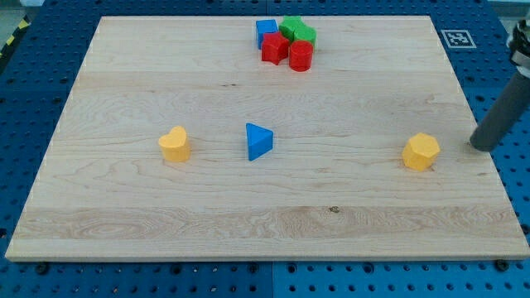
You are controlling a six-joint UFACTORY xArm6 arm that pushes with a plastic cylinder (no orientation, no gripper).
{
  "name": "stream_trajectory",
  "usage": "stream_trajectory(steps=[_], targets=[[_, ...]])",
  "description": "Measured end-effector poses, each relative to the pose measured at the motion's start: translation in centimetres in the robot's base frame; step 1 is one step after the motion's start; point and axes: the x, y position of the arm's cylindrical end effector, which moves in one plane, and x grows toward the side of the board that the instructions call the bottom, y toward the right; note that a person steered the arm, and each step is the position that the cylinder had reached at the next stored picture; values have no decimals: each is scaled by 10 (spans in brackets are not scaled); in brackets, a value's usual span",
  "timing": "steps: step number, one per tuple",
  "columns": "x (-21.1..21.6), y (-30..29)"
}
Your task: Move your arm right to the yellow hexagon
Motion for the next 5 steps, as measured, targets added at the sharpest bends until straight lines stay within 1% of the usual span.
stream_trajectory(steps=[3, 5], targets=[[20, 0], [20, 0]])
